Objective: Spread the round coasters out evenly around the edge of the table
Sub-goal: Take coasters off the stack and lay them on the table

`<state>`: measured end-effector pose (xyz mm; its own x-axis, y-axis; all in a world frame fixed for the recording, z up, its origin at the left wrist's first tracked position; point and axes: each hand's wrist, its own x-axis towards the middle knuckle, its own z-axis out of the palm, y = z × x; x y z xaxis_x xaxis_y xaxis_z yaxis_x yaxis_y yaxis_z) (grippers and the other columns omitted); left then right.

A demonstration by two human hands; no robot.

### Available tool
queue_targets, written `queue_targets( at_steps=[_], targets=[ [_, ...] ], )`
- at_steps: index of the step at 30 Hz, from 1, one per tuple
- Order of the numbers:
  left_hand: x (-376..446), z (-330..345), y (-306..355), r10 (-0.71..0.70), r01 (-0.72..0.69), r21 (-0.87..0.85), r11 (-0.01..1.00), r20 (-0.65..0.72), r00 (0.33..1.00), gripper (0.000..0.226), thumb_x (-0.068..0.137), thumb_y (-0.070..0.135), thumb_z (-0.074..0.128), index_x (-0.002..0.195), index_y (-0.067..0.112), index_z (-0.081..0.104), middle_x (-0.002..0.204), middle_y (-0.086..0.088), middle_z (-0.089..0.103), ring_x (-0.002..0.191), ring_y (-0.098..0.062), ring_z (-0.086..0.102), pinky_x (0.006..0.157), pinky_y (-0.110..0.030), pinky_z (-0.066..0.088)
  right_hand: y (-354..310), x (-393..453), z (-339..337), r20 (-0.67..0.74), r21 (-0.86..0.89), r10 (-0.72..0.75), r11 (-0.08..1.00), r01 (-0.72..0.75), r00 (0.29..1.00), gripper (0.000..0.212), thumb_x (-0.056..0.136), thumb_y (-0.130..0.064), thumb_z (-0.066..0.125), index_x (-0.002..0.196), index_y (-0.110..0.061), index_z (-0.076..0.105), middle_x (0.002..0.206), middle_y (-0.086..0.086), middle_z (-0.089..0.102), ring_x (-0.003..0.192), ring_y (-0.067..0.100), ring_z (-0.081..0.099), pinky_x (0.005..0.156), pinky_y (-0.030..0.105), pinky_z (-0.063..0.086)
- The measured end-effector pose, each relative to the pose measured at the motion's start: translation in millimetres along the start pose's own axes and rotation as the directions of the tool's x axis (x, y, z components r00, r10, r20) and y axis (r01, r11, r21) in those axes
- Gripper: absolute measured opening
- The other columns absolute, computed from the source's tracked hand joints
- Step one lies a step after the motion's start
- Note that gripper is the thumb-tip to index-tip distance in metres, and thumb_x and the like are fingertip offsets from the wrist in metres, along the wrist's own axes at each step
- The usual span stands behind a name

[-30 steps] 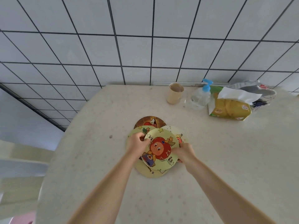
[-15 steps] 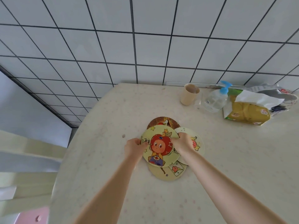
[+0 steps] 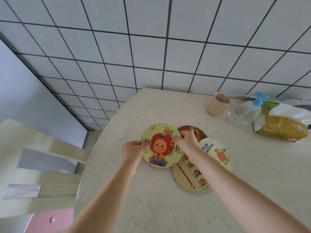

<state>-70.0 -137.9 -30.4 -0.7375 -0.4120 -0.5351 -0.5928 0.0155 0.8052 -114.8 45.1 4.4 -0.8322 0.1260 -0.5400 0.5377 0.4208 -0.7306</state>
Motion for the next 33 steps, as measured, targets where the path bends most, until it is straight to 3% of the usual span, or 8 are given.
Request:
queue_targets(
  at_steps=[8, 12, 14, 17, 22, 28, 31, 33],
  targets=[
    [41, -48, -6, -0.025, 0.022, -0.028, 0.999, -0.086, 0.996, 0.012, 0.073, 0.020, 0.079, 0.064, 0.016, 0.072, 0.066, -0.002, 0.073, 0.064, -0.020, 0.064, 0.061, -0.029, 0.050, -31, 35, 67, 0.122, -0.073, -0.010, 0.997, 0.019, 0.993, 0.012, 0.090, -0.015, 0.058, 0.089, -0.008, 0.067, 0.087, 0.013, 0.071, 0.071, 0.023, 0.063, 0.060, 0.030, 0.046],
    [50, -48, -17, -0.041, 0.040, -0.022, 0.999, -0.065, 0.997, 0.012, 0.074, 0.021, 0.078, 0.066, 0.015, 0.072, 0.065, 0.000, 0.072, 0.059, -0.014, 0.061, 0.054, -0.024, 0.045, -27, 51, 77, 0.118, -0.148, 0.009, 0.989, 0.009, 0.993, 0.015, 0.089, -0.014, 0.059, 0.095, -0.004, 0.068, 0.094, 0.015, 0.073, 0.076, 0.026, 0.068, 0.065, 0.032, 0.052],
    [53, -48, -19, -0.036, 0.036, 0.004, 0.999, -0.060, 0.998, 0.015, 0.074, 0.023, 0.078, 0.069, 0.010, 0.072, 0.068, -0.004, 0.072, 0.061, -0.016, 0.061, 0.055, -0.024, 0.044, -26, 57, 78, 0.113, -0.188, 0.005, 0.982, 0.016, 0.994, 0.017, 0.088, -0.015, 0.060, 0.098, -0.003, 0.068, 0.099, 0.016, 0.073, 0.089, 0.031, 0.072, 0.078, 0.038, 0.060],
    [50, -46, -18, 0.049, -0.039, 0.146, 0.989, -0.064, 0.997, 0.029, 0.074, 0.023, 0.073, 0.067, -0.004, 0.064, 0.067, -0.009, 0.068, 0.058, -0.020, 0.055, 0.052, -0.026, 0.037, -26, 58, 80, 0.101, -0.237, -0.013, 0.971, 0.037, 0.995, 0.018, 0.087, -0.014, 0.059, 0.099, -0.003, 0.068, 0.103, 0.016, 0.070, 0.094, 0.031, 0.069, 0.082, 0.043, 0.059],
    [35, -49, -22, 0.124, -0.120, 0.248, 0.961, 0.000, 0.992, 0.023, 0.080, 0.026, 0.067, 0.077, 0.004, 0.066, 0.081, -0.010, 0.072, 0.071, -0.019, 0.063, 0.059, -0.030, 0.045, -16, 37, 76, 0.063, -0.239, -0.009, 0.971, 0.024, 0.998, 0.023, 0.085, -0.015, 0.053, 0.098, 0.000, 0.065, 0.093, 0.011, 0.062, 0.070, 0.019, 0.055, 0.052, 0.025, 0.043],
    [10, -61, -34, 0.097, -0.107, 0.110, 0.988, 0.092, 0.991, 0.015, 0.087, 0.025, 0.061, 0.086, 0.010, 0.061, 0.088, -0.012, 0.071, 0.083, -0.028, 0.070, 0.074, -0.047, 0.059, -5, -14, 67, 0.024, -0.168, -0.129, 0.977, 0.131, 0.991, 0.014, 0.092, -0.024, 0.047, 0.089, -0.012, 0.054, 0.071, 0.001, 0.057, 0.053, 0.012, 0.046, 0.046, 0.025, 0.038],
    [-7, -73, -41, 0.062, -0.066, 0.045, 0.997, 0.095, 0.994, 0.009, 0.087, 0.026, 0.061, 0.084, 0.018, 0.062, 0.083, -0.009, 0.072, 0.071, -0.023, 0.069, 0.065, -0.040, 0.059, 4, -49, 59, 0.074, -0.082, -0.087, 0.992, 0.093, 0.993, 0.014, 0.091, -0.023, 0.049, 0.090, -0.016, 0.061, 0.084, 0.010, 0.070, 0.059, 0.014, 0.058, 0.046, 0.023, 0.046],
    [-20, -83, -49, 0.043, -0.047, 0.041, 0.998, 0.097, 0.994, 0.007, 0.088, 0.028, 0.060, 0.085, 0.023, 0.064, 0.080, -0.005, 0.073, 0.066, -0.020, 0.067, 0.058, -0.036, 0.053, 16, -74, 58, 0.131, -0.009, -0.017, 1.000, 0.018, 0.991, 0.017, 0.088, -0.021, 0.051, 0.094, -0.013, 0.065, 0.099, 0.022, 0.070, 0.074, 0.029, 0.069, 0.063, 0.034, 0.059]
  ],
)
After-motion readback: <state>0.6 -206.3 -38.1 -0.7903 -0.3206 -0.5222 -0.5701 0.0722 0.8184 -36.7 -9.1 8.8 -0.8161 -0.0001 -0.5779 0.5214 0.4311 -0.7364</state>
